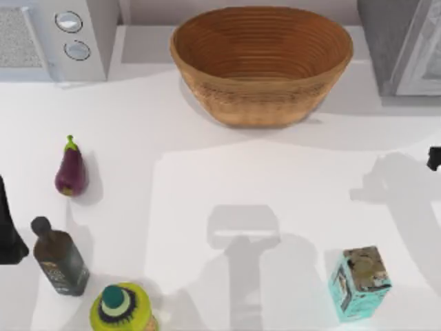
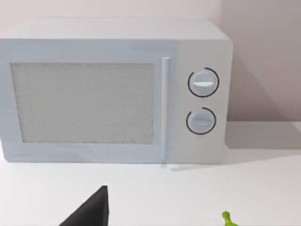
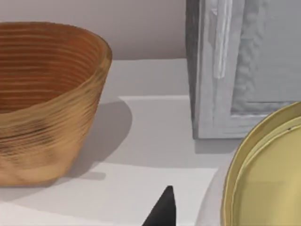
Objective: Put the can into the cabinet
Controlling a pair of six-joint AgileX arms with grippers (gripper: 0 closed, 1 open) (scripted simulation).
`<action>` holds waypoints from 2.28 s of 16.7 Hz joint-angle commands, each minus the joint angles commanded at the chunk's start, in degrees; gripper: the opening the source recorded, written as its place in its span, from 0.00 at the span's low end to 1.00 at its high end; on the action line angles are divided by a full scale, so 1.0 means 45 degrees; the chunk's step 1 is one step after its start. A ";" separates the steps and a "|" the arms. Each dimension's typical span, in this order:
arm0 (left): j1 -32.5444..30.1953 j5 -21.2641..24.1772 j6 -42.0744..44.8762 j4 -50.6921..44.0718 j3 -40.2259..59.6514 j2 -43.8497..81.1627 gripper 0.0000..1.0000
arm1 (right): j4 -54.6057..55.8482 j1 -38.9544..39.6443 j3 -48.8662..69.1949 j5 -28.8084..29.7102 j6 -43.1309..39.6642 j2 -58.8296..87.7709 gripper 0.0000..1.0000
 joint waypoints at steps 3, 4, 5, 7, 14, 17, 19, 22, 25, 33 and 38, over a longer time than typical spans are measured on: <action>0.0000 0.0000 0.0000 0.0000 0.0000 0.0000 1.00 | -0.0105 -0.1173 -0.1777 -0.1118 -0.0602 -0.3982 0.00; 0.0000 0.0000 0.0000 0.0000 0.0000 0.0000 1.00 | -0.0138 -0.1581 -0.2397 -0.1510 -0.0802 -0.5210 0.00; 0.0000 0.0000 0.0000 0.0000 0.0000 0.0000 1.00 | -0.0164 -0.1996 -0.3012 -0.1890 -0.0994 -0.6323 0.00; 0.0000 0.0000 0.0000 0.0000 0.0000 0.0000 1.00 | -0.0214 -0.2805 -0.4168 -0.2571 -0.1363 -0.8165 0.00; 0.0000 0.0000 0.0000 0.0000 0.0000 0.0000 1.00 | -0.0321 -0.4259 -0.6048 -0.3525 -0.2002 -1.0627 0.00; 0.0000 0.0000 0.0000 0.0000 0.0000 0.0000 1.00 | -0.0317 -0.4218 -0.6027 -0.3507 -0.1967 -1.0569 0.00; 0.0000 0.0000 0.0000 0.0000 0.0000 0.0000 1.00 | -0.0371 -0.4203 -0.5882 -0.3477 -0.1968 -1.0425 0.00; 0.0000 0.0000 0.0000 0.0000 0.0000 0.0000 1.00 | -0.0802 -0.4076 -0.4660 -0.3248 -0.1967 -0.9234 0.00; 0.0000 0.0000 0.0000 0.0000 0.0000 0.0000 1.00 | -0.1537 -0.3842 -0.2230 -0.2873 -0.1945 -0.7067 0.00; 0.0000 0.0000 0.0000 0.0000 0.0000 0.0000 1.00 | -0.3892 -0.2902 0.8159 -0.1712 -0.1722 0.0440 0.00; 0.0000 0.0000 0.0000 0.0000 0.0000 0.0000 1.00 | -0.5078 -0.2291 1.3648 -0.1217 -0.1687 0.4325 0.00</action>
